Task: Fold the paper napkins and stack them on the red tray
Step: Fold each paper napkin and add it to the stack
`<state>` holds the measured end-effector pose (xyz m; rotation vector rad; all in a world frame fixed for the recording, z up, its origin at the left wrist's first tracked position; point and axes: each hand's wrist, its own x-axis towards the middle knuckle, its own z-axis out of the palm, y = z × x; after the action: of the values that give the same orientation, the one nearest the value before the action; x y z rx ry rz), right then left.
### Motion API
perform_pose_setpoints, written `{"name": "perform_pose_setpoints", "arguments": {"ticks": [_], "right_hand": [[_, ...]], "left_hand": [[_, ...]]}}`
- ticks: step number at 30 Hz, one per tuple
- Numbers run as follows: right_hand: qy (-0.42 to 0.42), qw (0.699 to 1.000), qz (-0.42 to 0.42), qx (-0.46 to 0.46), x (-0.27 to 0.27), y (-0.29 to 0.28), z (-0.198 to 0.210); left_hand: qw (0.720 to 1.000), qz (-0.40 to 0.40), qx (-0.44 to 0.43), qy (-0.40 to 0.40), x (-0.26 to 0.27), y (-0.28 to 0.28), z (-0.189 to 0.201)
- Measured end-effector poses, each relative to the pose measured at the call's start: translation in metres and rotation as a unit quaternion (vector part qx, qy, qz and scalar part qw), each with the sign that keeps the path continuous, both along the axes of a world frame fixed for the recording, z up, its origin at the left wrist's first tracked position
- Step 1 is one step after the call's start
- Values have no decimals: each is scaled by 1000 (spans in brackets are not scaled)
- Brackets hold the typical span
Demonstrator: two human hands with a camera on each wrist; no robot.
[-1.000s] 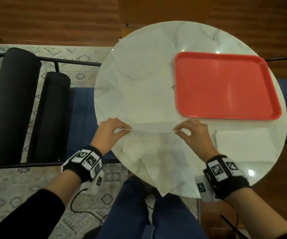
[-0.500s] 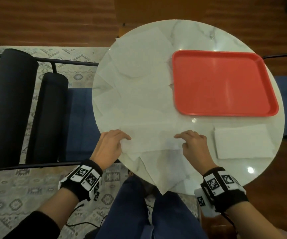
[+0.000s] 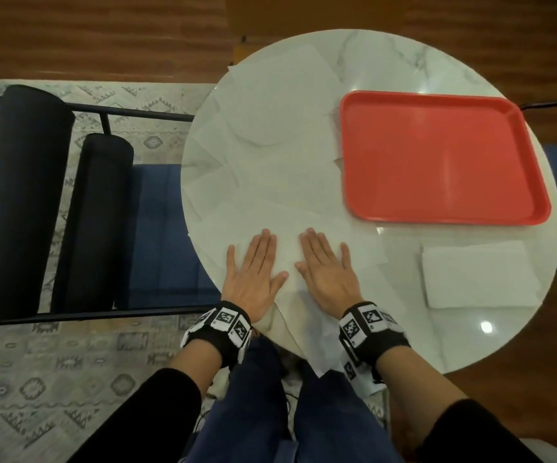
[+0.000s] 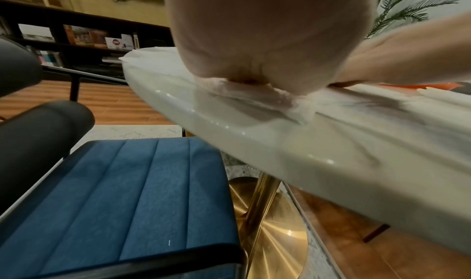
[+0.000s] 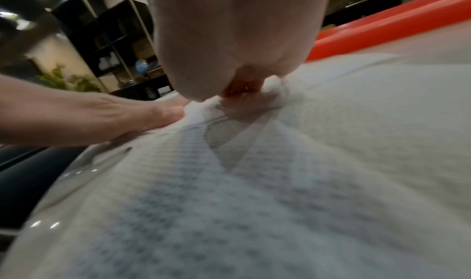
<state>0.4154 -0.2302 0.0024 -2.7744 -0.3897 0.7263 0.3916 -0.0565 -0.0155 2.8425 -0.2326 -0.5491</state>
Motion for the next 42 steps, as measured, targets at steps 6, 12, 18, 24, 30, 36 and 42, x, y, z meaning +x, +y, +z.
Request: {"name": "perform_pose_setpoints", "arguments": {"ticks": [6,12,18,24,30,36,42], "right_hand": [[2,995,-99,-34,0,-38,0],[7,993,-112,-38,2,-38,-1],[31,992,-115,-30,3,-34,3],[36,993,-102,-37,6,-34,11],[24,995,-74,-62,15,-37,27],[-26,999,-32,-24,37,-50,65],[1,974,-193,120,46,-105,104]], "left_hand": [[1000,1,12,7,1,0,0],[997,13,41,-58,9,-2,11],[994,45,34,-90,44,0,31],[997,58,32,-27,63,-5,39],[995,65,-60,54,69,-10,58],[961,75,-256,76,70,-26,99],[933,90,-346,46,75,-46,138]]}}
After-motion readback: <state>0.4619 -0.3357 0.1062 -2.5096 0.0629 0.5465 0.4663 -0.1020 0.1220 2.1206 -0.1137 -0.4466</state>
